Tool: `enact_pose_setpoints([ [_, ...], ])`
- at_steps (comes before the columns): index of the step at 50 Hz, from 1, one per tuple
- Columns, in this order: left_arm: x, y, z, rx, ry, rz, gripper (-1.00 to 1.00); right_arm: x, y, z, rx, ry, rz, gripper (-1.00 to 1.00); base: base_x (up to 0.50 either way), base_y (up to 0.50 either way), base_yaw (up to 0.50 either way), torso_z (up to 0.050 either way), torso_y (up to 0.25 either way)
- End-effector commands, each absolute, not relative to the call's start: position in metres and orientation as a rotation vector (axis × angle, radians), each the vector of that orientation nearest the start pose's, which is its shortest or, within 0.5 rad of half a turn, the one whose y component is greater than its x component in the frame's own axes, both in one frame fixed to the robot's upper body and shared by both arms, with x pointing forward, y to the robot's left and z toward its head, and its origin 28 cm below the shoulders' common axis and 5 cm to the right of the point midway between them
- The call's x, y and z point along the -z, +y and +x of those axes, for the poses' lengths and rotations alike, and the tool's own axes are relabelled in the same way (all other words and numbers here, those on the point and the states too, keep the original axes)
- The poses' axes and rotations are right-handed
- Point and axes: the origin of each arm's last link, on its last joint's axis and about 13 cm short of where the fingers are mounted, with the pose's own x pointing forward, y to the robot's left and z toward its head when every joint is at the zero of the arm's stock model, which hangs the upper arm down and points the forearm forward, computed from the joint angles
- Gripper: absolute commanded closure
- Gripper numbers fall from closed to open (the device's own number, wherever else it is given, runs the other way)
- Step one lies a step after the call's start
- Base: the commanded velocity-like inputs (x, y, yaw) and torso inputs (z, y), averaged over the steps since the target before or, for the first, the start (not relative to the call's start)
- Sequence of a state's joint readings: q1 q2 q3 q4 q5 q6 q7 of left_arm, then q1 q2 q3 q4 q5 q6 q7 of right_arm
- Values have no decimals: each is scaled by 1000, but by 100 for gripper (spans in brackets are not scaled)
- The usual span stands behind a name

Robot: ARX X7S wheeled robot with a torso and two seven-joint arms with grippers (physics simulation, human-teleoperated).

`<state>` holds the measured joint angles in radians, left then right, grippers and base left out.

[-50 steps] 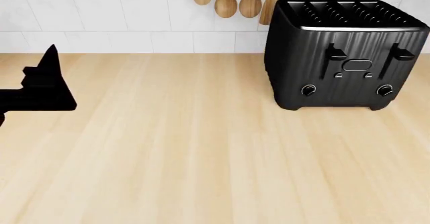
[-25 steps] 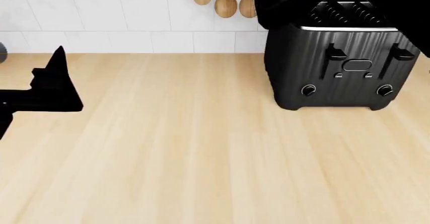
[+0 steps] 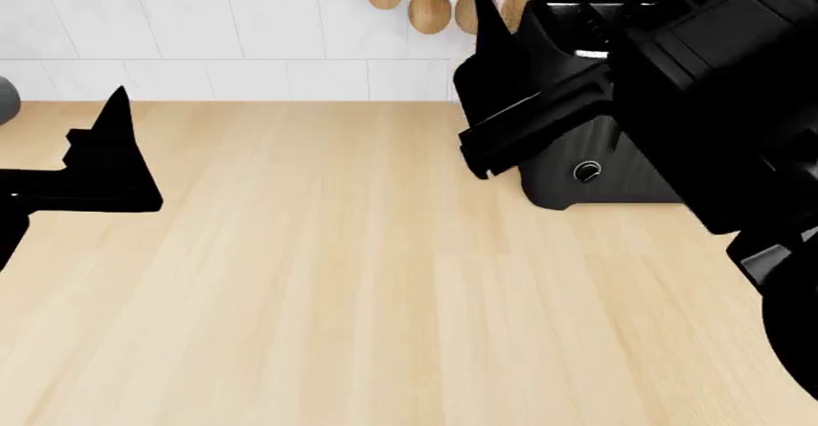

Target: Pick the sweet potato from the counter and place it in the cabinet.

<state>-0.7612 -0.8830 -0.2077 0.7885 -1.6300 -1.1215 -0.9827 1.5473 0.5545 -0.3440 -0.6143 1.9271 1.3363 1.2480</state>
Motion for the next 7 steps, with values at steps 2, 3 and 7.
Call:
enact_pose_setpoints([
  [2, -288, 271, 172, -44, -185, 151, -100, -341, -92, 174, -276, -332, -377, -100, 0, 0, 0, 0, 0],
  [3, -288, 270, 173, -38, -186, 154, -100, -340, -93, 175, -276, -332, -374, -100, 0, 0, 0, 0, 0],
  [7, -290, 265, 174, -14, -185, 168, -100, -331, -93, 178, -280, -322, -361, -100, 0, 0, 0, 0, 0],
])
